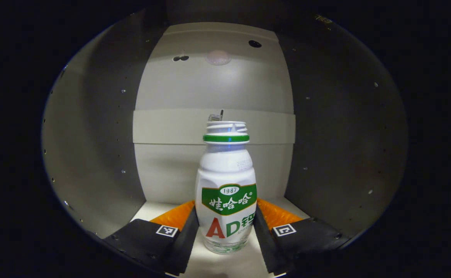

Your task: Open the cabinet door with the right hand, grasp the bottle in the cabinet with the left hand and place it on the coaster, then close the cabinet door with the right hand.

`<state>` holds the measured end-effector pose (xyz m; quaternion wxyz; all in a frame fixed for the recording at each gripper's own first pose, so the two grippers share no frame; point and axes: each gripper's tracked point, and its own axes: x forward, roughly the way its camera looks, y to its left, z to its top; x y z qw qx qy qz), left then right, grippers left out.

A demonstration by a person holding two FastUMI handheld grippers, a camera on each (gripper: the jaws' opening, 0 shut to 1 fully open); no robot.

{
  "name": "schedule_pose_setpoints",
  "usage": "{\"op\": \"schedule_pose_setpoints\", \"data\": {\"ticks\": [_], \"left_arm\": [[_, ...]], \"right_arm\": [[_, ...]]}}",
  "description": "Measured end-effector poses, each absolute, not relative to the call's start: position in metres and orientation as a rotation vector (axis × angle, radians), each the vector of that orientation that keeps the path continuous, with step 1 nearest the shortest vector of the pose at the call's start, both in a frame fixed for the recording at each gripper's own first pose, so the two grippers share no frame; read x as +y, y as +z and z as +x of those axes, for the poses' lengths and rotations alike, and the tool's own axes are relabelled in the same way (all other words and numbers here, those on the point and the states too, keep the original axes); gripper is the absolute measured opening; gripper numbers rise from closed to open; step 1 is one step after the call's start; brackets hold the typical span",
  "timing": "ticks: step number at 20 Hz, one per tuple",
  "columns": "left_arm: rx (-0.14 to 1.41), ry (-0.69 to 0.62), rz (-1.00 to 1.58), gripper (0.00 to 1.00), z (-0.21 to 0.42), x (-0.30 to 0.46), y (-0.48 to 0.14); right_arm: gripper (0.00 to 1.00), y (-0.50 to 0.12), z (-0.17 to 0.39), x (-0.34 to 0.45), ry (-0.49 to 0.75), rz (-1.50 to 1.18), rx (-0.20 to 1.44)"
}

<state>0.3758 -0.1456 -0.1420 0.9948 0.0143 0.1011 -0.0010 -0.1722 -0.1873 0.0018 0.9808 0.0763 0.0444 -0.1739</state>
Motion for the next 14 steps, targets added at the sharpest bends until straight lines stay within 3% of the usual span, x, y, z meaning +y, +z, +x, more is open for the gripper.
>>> {"op": "schedule_pose_setpoints", "data": {"ticks": [8,14], "left_arm": [[0.07,-0.194,0.042,0.73,0.248,-0.165,-0.064],[0.036,-0.208,0.033,0.72,0.124,-0.127,-0.027]], "right_arm": [[0.13,0.012,-0.17,-0.151,-0.203,0.127,0.069],[0.13,0.029,-0.17,-0.089,-0.146,0.082,0.032]]}}
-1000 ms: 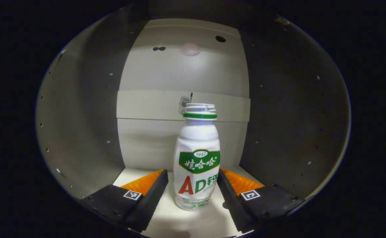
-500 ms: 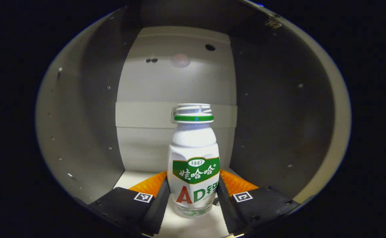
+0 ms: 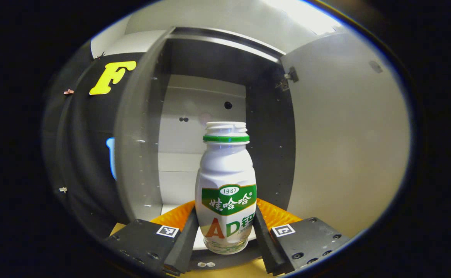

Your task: Open the cabinet door with the right hand, grasp the bottle in the cabinet with the left hand and place it on the coaster, then close the cabinet door with the right hand.

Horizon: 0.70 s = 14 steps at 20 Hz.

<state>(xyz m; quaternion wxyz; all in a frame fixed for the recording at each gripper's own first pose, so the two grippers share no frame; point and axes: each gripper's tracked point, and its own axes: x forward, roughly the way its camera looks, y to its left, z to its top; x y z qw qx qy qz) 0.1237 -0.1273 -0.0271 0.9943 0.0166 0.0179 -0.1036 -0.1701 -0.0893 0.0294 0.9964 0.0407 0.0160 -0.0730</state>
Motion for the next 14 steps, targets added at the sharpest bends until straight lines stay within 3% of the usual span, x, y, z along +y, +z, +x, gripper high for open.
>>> {"op": "schedule_pose_setpoints", "data": {"ticks": [9,14], "left_arm": [[0.087,-0.06,0.085,0.73,-0.03,-0.03,-0.09],[0.145,0.026,0.051,0.73,-0.069,0.01,-0.164]], "right_arm": [[0.13,-0.001,-0.108,0.036,-0.055,0.092,0.099],[0.12,-0.046,-0.068,0.06,-0.121,0.043,0.097]]}}
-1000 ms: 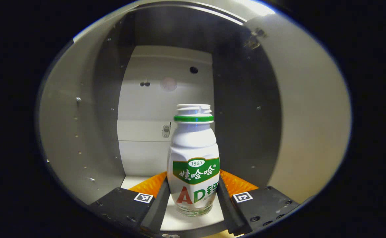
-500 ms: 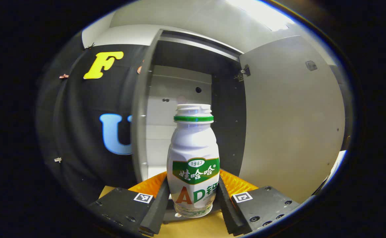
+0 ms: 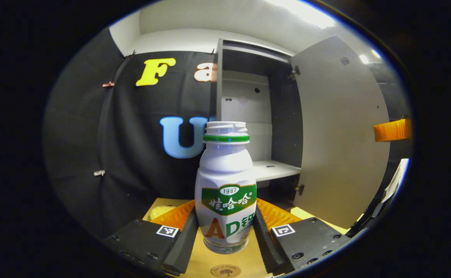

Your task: Open the cabinet door with the right hand, grasp the bottle in the cabinet with the left hand and place it on the coaster, then close the cabinet door with the right hand.

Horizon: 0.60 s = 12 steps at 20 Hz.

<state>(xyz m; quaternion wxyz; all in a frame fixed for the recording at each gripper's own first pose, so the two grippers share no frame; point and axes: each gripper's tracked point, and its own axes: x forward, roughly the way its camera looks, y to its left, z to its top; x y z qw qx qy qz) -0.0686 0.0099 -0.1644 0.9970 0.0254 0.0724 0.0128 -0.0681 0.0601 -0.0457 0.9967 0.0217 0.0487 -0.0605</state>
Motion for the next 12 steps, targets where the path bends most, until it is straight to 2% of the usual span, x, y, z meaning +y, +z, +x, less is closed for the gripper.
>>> {"op": "schedule_pose_setpoints", "data": {"ticks": [2,3,5,6,7,12], "left_arm": [[0.159,0.073,0.028,0.73,-0.079,0.022,-0.199],[0.166,0.092,0.01,0.73,-0.082,0.025,-0.215],[0.16,0.126,-0.021,0.72,-0.087,0.028,-0.249],[0.151,0.151,-0.021,0.73,-0.089,0.03,-0.268],[0.143,0.175,-0.011,0.74,-0.089,0.032,-0.285],[0.158,0.255,0.03,0.75,-0.087,0.027,-0.37]], "right_arm": [[0.51,-0.066,-0.056,0.077,-0.092,0.047,0.098],[0.52,-0.08,-0.048,0.082,-0.076,0.041,0.104],[0.81,-0.116,-0.037,0.091,-0.033,0.028,0.142],[0.95,-0.13,-0.031,0.084,-0.058,0.022,0.147],[0.98,-0.143,-0.027,0.077,-0.081,0.022,0.142],[0.98,-0.212,-0.013,0.058,-0.11,-0.037,0.223]]}}
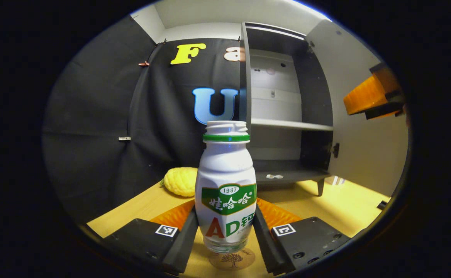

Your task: Open the cabinet door with the right hand, grasp the bottle in the cabinet with the left hand and place it on the coaster, then close the cabinet door with the right hand.

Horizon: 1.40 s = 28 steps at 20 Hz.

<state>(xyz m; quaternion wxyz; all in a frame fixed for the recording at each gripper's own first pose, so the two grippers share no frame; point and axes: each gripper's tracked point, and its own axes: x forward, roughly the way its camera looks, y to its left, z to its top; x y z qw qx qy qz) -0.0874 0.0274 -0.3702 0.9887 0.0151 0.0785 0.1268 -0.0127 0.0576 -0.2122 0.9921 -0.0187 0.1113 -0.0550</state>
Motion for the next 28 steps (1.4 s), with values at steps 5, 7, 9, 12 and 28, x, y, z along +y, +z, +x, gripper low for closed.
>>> {"op": "schedule_pose_setpoints", "data": {"ticks": [5,7,9,12,28], "left_arm": [[0.173,0.285,0.009,0.75,-0.087,0.029,-0.416],[0.187,0.282,0.012,0.75,-0.088,0.026,-0.429],[0.208,0.271,0.023,0.75,-0.093,0.02,-0.439],[0.196,0.259,0.05,0.75,-0.097,0.012,-0.436],[0.07,0.258,0.162,0.92,-0.072,0.002,-0.33]], "right_arm": [[0.98,-0.234,-0.011,0.055,-0.092,-0.037,0.232],[0.98,-0.24,-0.01,0.054,-0.088,-0.042,0.237],[0.98,-0.245,-0.011,0.056,-0.081,-0.031,0.241],[0.98,-0.251,-0.009,0.061,-0.047,-0.05,0.258],[0.98,-0.2,-0.02,0.059,-0.071,-0.131,0.185]]}}
